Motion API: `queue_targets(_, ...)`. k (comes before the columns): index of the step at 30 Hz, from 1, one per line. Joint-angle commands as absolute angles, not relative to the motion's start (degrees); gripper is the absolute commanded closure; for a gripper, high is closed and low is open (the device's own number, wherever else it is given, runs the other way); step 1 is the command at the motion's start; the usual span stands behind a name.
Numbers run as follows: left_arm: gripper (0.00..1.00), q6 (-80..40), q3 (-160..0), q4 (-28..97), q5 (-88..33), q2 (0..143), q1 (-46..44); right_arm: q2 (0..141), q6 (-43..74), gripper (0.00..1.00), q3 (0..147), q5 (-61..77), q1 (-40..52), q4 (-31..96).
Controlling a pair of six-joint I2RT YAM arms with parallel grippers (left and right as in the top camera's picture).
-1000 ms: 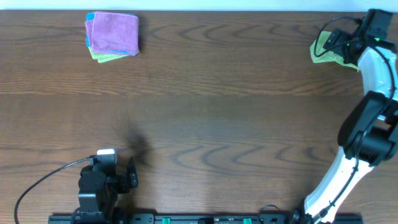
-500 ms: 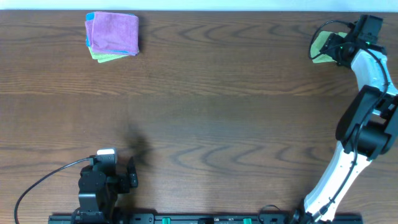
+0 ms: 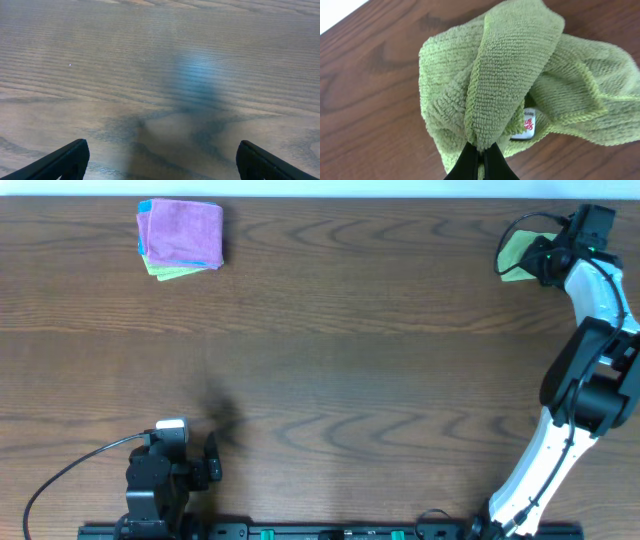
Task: Fold the cloth
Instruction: 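Reach the right gripper to the crumpled green cloth and grasp it, then lift the green cloth with the right gripper and drag it toward center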
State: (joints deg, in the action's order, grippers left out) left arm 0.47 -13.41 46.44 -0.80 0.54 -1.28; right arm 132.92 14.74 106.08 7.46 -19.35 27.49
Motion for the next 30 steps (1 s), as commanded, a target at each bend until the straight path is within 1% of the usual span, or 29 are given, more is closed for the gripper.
queue_targets(1,0.05,1.3,-11.1,48.7,0.6,0.2,-1.0,132.9,14.8,0.99,107.0,9.5,-19.0,28.8)
queue_targets(7,0.05,1.3,-11.1,48.7,0.6,0.2,-1.0,126.8,11.7,0.99,107.0,11.2,-18.1,35.4)
queue_targets(16,0.05,1.3,-11.1,48.7,0.6,0.2,-1.0,111.4,6.0,0.99,107.0,10.3,-11.0,49.4)
queue_targets(23,0.05,1.3,-11.1,48.7,0.6,0.2,-1.0,102.1,5.7,0.99,107.0,8.8,-3.2,59.4)
queue_targets(30,0.05,1.3,-11.1,48.7,0.6,0.2,-1.0,98.9,5.7,0.99,107.0,8.8,6.0,68.8)
